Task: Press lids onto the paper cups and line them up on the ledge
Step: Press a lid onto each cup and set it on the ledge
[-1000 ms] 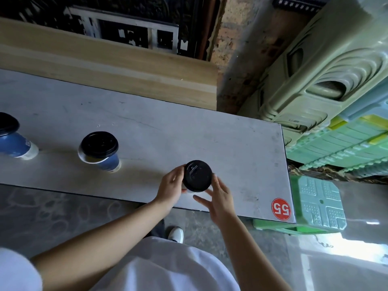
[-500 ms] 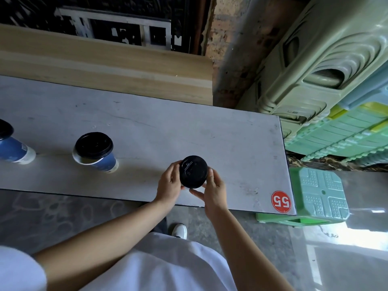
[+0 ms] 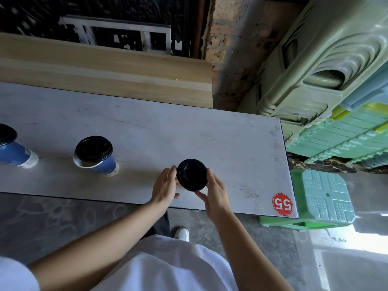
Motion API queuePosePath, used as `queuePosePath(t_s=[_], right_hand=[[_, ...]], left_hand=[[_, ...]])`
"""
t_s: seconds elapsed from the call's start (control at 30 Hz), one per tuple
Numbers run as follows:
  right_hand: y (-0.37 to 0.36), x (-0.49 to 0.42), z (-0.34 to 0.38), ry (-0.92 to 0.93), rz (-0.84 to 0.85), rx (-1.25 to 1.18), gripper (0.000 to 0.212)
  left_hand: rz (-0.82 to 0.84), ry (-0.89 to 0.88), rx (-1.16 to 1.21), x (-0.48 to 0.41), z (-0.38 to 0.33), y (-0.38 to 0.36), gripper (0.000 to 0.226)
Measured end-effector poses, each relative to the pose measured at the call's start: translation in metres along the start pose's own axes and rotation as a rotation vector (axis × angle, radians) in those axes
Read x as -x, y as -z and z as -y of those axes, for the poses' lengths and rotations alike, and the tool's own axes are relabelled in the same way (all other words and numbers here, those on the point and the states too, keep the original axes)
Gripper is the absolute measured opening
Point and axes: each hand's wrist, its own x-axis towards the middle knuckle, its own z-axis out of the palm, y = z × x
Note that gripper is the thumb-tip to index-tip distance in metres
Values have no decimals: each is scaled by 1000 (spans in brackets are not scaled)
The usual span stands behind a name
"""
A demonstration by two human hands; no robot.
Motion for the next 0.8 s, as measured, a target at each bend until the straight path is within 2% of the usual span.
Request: queuePosePath(t_s=[0.17,0.27,0.4,0.53,0.67,0.8], right_hand=[[3,-7,8,6,4,97,35],[5,-12,14,0,20,76,37],[2,-17,18,37,6,96,38],[0,-17,19,40,-26,82,34],[3,-10,14,-24,-15,-36,34],[9,-4,-5,65,6,-106,31]], left_hand=[[64,10,-126,-9,-11,9,36],[143,-62,-12,-8,-20,6,25],[212,-68,106,-5,-28,0,31],[190,-67,104,-6,-28,-1,32],[160,-83,78,-7,-28,-4,37],[95,-73,84,-7,-29,-8,32]])
